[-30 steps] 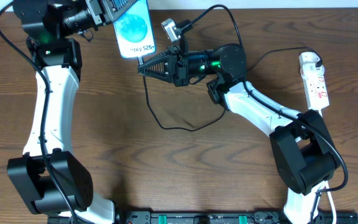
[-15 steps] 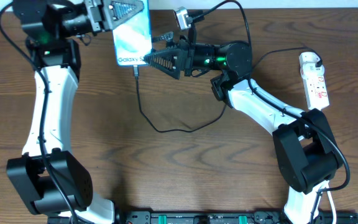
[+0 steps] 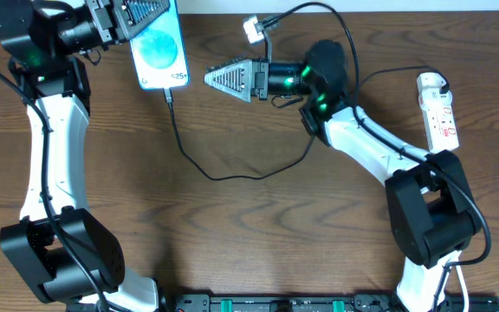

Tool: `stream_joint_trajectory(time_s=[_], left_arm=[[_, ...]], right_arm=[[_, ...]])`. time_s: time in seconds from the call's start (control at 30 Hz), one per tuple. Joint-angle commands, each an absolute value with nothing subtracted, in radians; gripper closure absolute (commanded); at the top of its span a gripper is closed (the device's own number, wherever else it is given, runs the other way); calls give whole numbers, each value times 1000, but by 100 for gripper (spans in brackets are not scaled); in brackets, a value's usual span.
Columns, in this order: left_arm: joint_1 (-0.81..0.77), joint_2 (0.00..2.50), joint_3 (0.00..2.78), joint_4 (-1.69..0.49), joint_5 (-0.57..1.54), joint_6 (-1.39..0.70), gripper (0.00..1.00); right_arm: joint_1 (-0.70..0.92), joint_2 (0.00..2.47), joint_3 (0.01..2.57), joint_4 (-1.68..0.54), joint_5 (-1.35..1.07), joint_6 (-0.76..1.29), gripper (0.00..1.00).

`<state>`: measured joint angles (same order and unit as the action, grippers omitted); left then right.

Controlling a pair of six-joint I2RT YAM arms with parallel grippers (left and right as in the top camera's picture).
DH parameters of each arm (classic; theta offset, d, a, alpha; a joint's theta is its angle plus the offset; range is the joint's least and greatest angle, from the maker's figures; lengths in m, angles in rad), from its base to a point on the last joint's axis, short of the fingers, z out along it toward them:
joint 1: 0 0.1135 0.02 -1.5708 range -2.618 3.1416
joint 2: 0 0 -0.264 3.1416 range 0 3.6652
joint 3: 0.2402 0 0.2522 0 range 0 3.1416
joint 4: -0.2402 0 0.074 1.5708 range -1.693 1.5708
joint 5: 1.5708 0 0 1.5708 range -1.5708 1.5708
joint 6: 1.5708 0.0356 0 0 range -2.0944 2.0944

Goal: Plug charger to phone and switch on socket
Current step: 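Release the connector and move the right gripper toward the power strip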

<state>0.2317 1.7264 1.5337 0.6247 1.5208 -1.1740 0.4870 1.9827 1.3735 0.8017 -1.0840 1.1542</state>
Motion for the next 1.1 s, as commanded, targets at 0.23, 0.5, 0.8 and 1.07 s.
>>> stream_joint_trajectory(time_s=[0.23, 0.5, 0.8, 1.07], left_arm=[[233, 1723, 1549, 630, 1530, -1191, 93], [233, 1723, 1549, 630, 1530, -1190, 93], [191, 1726, 1544, 630, 1528, -1172, 93], [157, 1732, 1453, 630, 1450, -1118, 93]], right_arm=[[444, 1973, 1385, 373, -1007, 856, 1], [410, 1903, 1385, -115, -639, 653, 1], [405, 1715, 1385, -459, -189, 620, 1], [405, 1514, 1385, -654, 34, 620, 1]])
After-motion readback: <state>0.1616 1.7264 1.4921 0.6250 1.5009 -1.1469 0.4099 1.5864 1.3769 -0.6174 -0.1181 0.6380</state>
